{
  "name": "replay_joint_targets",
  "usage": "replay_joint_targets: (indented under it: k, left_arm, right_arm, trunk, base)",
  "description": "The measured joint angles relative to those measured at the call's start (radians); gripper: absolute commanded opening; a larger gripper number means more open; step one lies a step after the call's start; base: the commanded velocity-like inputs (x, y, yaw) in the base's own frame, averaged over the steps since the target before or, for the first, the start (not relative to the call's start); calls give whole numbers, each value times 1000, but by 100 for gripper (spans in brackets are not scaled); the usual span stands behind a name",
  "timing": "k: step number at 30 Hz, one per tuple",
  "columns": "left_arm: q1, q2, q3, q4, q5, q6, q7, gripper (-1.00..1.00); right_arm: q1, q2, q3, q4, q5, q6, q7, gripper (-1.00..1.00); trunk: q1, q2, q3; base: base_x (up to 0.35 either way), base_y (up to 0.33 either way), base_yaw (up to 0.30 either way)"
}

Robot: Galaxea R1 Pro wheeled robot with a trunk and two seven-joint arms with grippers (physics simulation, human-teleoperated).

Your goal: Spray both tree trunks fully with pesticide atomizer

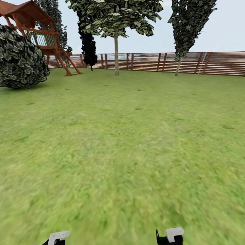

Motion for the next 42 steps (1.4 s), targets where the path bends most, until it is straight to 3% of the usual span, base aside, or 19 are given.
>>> replay_joint_targets:
  k: [42]
  left_arm:
    - [0,0,0,0,0,-1,0,-100]
  right_arm:
    - [0,0,0,0,1,0,0,100]
  trunk:
    - [0,0,0]
  base:
    - [339,0,0]
